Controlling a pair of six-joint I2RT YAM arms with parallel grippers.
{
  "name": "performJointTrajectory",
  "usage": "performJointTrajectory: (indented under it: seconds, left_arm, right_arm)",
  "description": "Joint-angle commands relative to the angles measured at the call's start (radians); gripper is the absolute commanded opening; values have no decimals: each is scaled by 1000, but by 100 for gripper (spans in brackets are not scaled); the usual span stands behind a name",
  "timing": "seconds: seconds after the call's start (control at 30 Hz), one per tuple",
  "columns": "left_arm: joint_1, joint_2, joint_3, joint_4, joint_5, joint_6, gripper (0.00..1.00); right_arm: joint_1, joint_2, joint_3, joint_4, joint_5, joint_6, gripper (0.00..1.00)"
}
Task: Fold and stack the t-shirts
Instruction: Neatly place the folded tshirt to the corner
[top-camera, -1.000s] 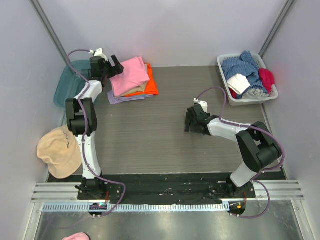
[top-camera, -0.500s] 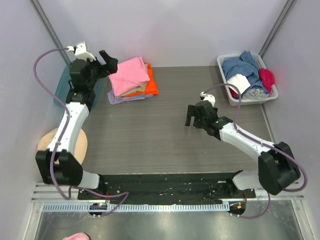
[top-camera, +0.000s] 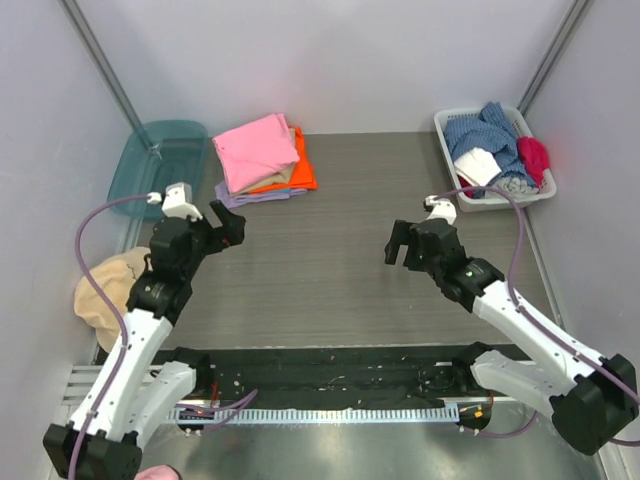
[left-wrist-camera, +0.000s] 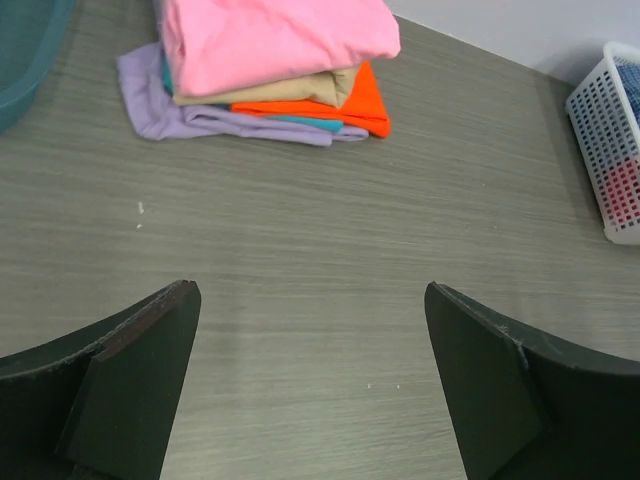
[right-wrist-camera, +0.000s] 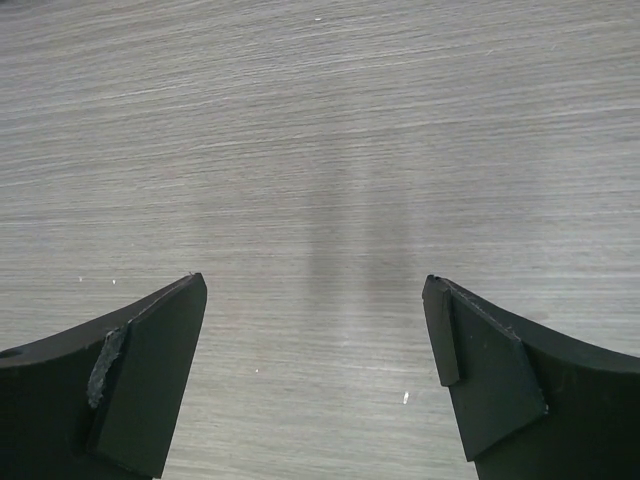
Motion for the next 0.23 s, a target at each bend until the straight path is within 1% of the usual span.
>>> performJointTrajectory:
  seconds: [0.0, 0.13, 0.2]
  left_arm:
    - [0, -127, -65, -100, -67, -30, 100]
    - [0, -187, -87, -154, -92, -24, 100]
    - [-1, -204, -90, -155, -95, -24, 100]
  right_arm:
    - [6, -100, -41, -36, 27, 37, 100]
    - [8, -134, -53, -62, 39, 51, 100]
    - [8, -145, -56, -69, 44, 51, 100]
